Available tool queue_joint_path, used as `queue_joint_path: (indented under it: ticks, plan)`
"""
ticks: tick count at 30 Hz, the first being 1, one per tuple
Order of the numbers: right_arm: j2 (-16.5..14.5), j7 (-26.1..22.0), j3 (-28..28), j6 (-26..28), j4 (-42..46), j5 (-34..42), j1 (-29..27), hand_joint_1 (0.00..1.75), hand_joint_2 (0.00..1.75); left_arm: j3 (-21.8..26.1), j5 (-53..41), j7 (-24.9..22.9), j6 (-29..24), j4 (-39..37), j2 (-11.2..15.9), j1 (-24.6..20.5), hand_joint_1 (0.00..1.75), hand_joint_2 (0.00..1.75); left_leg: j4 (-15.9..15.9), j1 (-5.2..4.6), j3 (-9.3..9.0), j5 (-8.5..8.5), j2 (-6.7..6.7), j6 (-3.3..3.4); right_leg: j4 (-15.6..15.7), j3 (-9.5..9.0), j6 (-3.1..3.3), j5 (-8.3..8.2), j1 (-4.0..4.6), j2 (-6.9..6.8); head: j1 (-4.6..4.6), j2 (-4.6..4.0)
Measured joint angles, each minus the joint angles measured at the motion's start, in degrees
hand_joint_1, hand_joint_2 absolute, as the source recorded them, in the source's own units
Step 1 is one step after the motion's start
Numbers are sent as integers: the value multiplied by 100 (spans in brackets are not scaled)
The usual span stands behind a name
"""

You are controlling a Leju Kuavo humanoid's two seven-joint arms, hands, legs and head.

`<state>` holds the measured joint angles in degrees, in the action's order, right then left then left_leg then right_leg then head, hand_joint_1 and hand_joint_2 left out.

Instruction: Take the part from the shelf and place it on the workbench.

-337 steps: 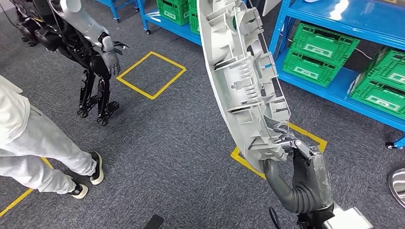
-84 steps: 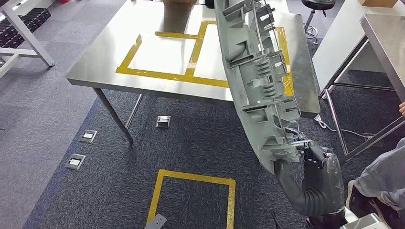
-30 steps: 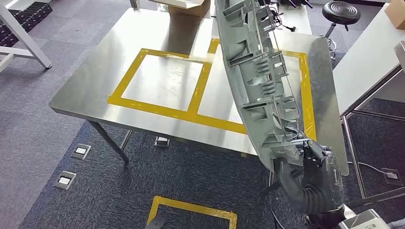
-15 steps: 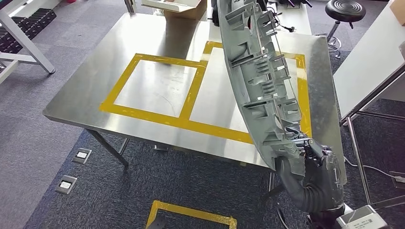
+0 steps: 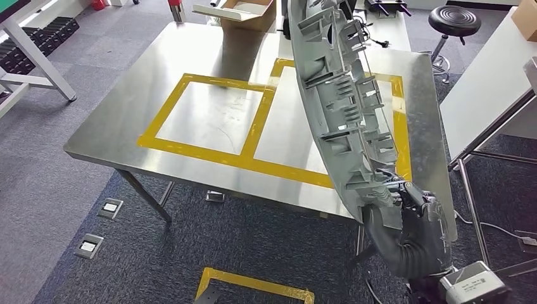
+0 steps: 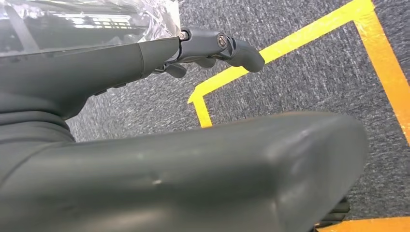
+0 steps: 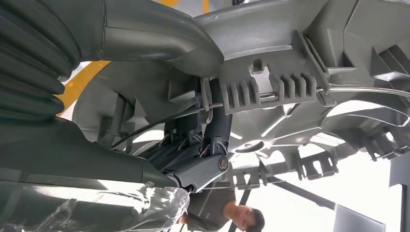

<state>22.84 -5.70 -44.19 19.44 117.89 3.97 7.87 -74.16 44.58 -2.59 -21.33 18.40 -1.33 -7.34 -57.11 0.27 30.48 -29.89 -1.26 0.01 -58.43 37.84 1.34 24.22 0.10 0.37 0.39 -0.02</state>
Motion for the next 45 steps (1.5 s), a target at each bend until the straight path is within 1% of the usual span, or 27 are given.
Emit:
queue_joint_path:
  ticks: [6,8,14,17,20,22,26,29,32,35,39,45]
  plan:
    - [2,896,-103,-297,-272,127,458,175,175,-1,-133,-92,23,0,-8,-80,0,175,0,-6,-27,1,4,1,3,-30,-4,-2,-5,-2,-1,0]
    - [2,1229,-168,-386,-427,166,690,175,175,-3,-225,-172,39,0,-13,-101,0,175,0,-6,-29,1,8,1,3,-30,-4,-3,-6,1,-2,0]
    - [-20,2152,-529,-650,-1365,206,1687,175,175,-38,-563,-414,242,-1,-74,-265,0,175,0,-7,-32,3,11,4,4,-37,-6,-5,-9,-1,-1,0]
    - [-90,2598,-806,-698,-2020,-1,2270,175,175,-74,-696,-495,319,-2,-129,-347,0,175,-1,-8,-33,5,8,7,3,-38,-6,-5,-10,-5,0,0]
    - [-204,2884,-1072,-709,-2655,-318,2775,175,175,-95,-794,-532,359,-3,-175,-392,0,175,-1,-8,-36,6,4,7,3,-38,-6,-5,-10,-9,-1,0]
    - [-278,2944,-1202,-710,-2974,-422,3009,175,175,-96,-825,-549,375,-5,-195,-400,0,175,-1,-8,-41,6,4,7,3,-37,-6,-5,-10,-8,-1,0]
    - [-422,3072,-1410,-748,-3453,-534,3299,175,175,-98,-880,-588,385,-10,-208,-406,0,175,-1,-8,-41,6,4,6,3,-36,-7,-3,-9,-8,-1,0]
    - [-567,3218,-1556,-894,-3834,-725,3487,175,175,-98,-969,-643,401,-14,-210,-411,0,175,0,-8,-38,6,4,6,3,-36,-7,-3,-10,-7,-1,0]
    - [-788,3299,-1760,-1078,-4316,-1045,3728,175,175,-98,-1088,-710,426,-21,-210,-423,0,175,0,-8,-39,6,5,6,4,-36,-7,-4,-10,-5,0,0]
    - [-1057,3209,-1942,-1157,-4776,-1209,3927,175,175,-97,-1170,-723,428,-28,-210,-441,0,175,0,-8,-41,8,5,4,4,-37,-6,-5,-10,-6,-1,0]
    - [-1372,3049,-2104,-1210,-5110,-1297,4025,175,175,-96,-1225,-734,428,-31,-211,-448,0,175,0,-7,-42,9,5,3,3,-36,-6,-4,-8,-6,-2,0]
    - [-1625,2991,-2284,-1232,-5361,-1340,4064,175,175,-96,-1239,-744,428,-33,-212,-448,0,175,0,-8,-40,9,4,2,4,-37,-6,-4,-7,-5,0,0]
